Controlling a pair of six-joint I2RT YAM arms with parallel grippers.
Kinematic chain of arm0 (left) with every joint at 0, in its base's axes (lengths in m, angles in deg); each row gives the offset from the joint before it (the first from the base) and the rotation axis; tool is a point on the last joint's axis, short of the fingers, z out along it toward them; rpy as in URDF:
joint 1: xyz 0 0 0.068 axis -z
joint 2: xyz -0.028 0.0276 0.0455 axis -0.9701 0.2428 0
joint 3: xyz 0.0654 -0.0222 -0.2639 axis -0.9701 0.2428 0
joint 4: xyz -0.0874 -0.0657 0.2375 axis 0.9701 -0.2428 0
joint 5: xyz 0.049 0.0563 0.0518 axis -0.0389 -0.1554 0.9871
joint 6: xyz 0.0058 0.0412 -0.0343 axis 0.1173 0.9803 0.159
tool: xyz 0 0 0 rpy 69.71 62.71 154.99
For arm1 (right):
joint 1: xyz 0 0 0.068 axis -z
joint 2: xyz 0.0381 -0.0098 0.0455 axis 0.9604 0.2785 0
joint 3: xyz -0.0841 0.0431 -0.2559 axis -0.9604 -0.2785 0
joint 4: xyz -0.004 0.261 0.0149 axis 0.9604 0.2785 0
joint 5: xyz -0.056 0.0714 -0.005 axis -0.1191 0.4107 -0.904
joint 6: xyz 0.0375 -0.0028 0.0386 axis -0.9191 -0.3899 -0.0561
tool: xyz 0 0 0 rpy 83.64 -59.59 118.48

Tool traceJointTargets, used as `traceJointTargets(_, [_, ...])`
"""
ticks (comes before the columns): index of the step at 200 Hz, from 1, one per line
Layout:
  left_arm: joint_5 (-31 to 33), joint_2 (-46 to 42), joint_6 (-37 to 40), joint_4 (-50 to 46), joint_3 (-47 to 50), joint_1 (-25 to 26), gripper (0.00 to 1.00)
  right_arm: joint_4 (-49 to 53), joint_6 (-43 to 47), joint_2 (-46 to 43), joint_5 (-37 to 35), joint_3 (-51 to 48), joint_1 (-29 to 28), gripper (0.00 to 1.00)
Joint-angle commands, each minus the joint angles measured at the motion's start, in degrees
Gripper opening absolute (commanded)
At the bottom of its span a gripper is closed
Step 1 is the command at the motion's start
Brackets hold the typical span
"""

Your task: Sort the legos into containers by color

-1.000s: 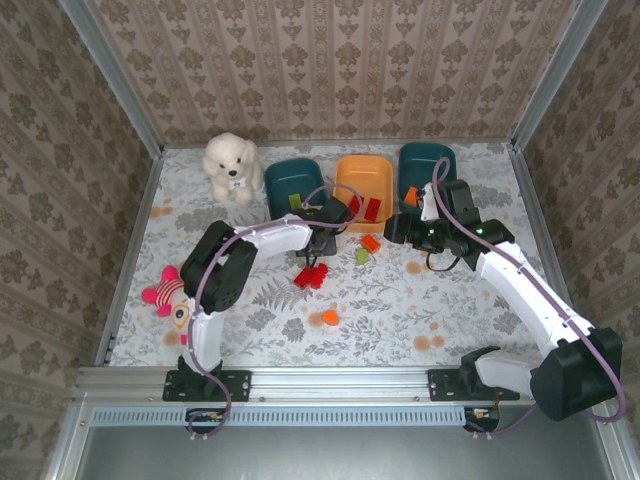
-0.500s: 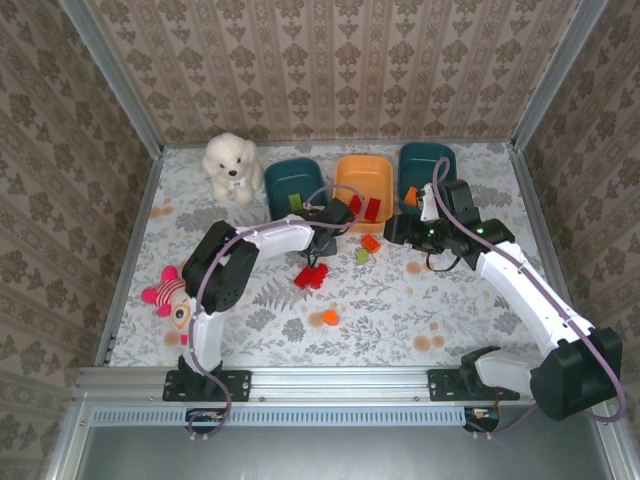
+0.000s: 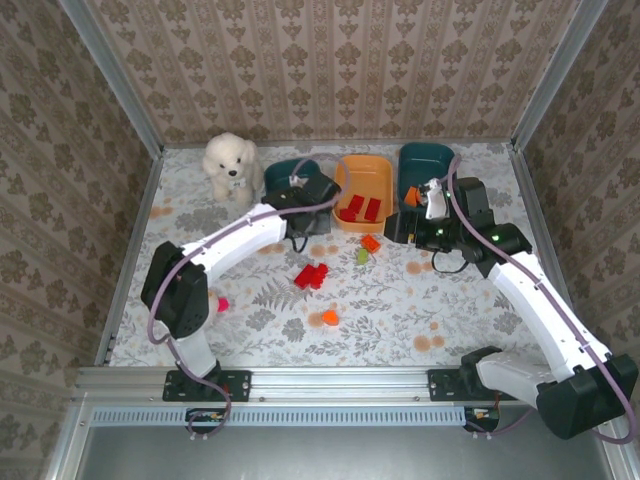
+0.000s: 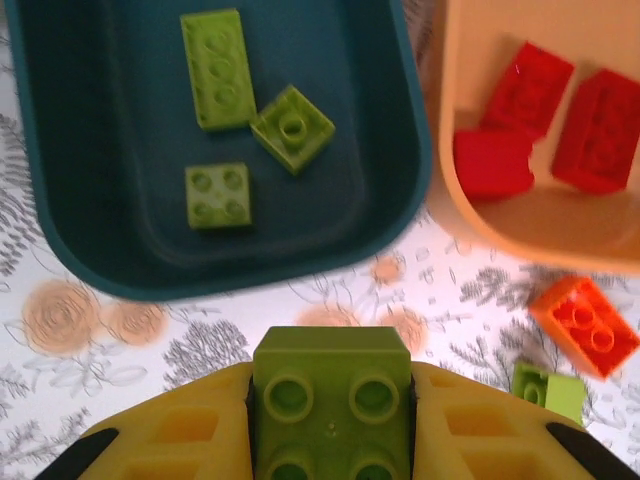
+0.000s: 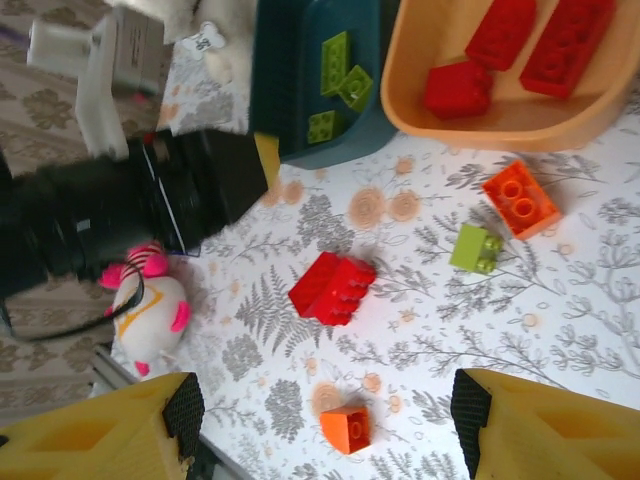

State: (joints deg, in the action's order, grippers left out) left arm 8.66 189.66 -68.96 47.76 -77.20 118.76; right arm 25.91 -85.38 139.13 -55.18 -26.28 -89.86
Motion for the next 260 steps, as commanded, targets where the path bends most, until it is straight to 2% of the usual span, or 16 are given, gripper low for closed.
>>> traceJointTargets(1, [-6.22,2.94,3.16,0.92,-3.69,-4.99,0.30,-1.74,-0.78,0.90,3.70,1.28,-0.39,0.69])
traceJointTargets(31, [-12.76,11.56,6.17,2.28,-12.60,-10.79,0.30,-2.40,-0.52,3.12,3.48,3.47,-0.53,0.70])
traceJointTargets(65, [-18.08,22.97,7.94,1.21,-24.48,-14.59,0.30,-2.12,-0.49,4.53,3.03,4.67,-0.60,0.69])
traceJointTargets(103, [-22.57,32.31,7.59,0.49,-34.18,-16.26,0.32,-1.71,-0.93,4.59,2.95,4.18,-0.69,0.69])
traceJointTargets(137, [-25.25,35.97,6.23,-0.19,-36.52,-16.31,0.38,-1.52,-1.14,4.63,2.60,3.82,-0.78,0.70])
traceJointTargets(148, [-25.70,36.06,5.87,-0.43,-36.27,-16.29,0.41,-1.41,-1.07,4.82,2.42,3.89,-0.78,0.69])
traceJointTargets(173, [-26.04,35.55,5.07,-1.75,-35.94,-16.31,0.56,-0.17,-0.43,6.02,1.28,4.72,-1.23,0.69])
traceJointTargets(195, [-24.85,32.25,4.18,-0.60,-33.41,-16.27,0.61,1.31,1.42,7.44,-1.22,6.09,-3.11,0.69])
traceJointTargets(231, [-21.30,22.22,2.65,2.97,-25.79,-16.28,0.64,4.37,3.70,12.05,-7.32,9.27,-9.69,0.69])
traceJointTargets(260, [-18.30,10.68,2.52,6.96,-14.40,-16.27,0.65,5.89,0.88,17.87,-13.31,11.33,-15.87,0.67])
